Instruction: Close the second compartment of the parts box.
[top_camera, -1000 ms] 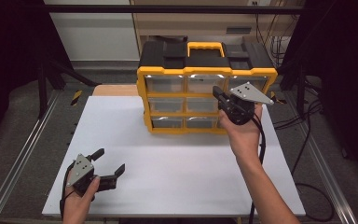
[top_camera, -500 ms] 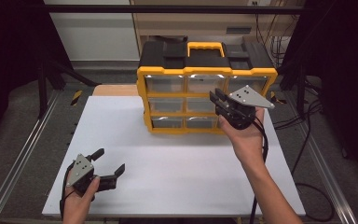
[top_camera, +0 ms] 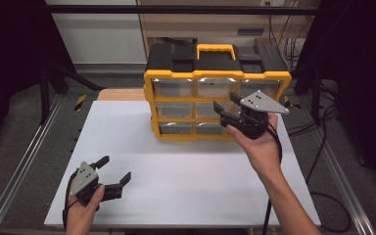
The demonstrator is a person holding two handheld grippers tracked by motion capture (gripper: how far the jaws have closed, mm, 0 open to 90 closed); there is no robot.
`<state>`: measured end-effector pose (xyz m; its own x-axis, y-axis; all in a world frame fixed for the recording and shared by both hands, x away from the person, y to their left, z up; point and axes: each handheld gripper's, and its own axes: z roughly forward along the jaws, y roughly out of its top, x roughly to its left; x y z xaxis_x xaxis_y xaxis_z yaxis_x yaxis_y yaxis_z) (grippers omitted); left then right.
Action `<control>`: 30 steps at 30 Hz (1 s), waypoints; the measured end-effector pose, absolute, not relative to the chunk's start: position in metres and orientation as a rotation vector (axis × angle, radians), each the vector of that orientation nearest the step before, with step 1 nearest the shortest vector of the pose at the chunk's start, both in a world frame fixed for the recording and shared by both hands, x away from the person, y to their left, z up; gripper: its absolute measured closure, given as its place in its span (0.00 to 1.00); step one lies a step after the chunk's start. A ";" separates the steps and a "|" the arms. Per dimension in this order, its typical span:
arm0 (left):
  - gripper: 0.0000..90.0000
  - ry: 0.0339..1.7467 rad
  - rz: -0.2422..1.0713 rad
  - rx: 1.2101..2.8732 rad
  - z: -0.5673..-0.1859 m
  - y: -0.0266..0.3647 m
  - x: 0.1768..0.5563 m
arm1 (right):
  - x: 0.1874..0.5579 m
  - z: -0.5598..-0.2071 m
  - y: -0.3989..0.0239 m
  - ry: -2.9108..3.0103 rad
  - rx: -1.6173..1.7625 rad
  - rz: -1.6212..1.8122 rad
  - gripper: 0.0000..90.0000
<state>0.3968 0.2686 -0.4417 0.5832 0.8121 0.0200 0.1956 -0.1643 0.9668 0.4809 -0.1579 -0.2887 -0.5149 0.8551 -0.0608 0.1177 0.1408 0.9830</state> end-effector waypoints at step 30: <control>0.05 0.852 0.673 1.681 -0.442 0.269 0.398 | 0.465 -0.298 -0.178 1.740 0.939 1.458 0.07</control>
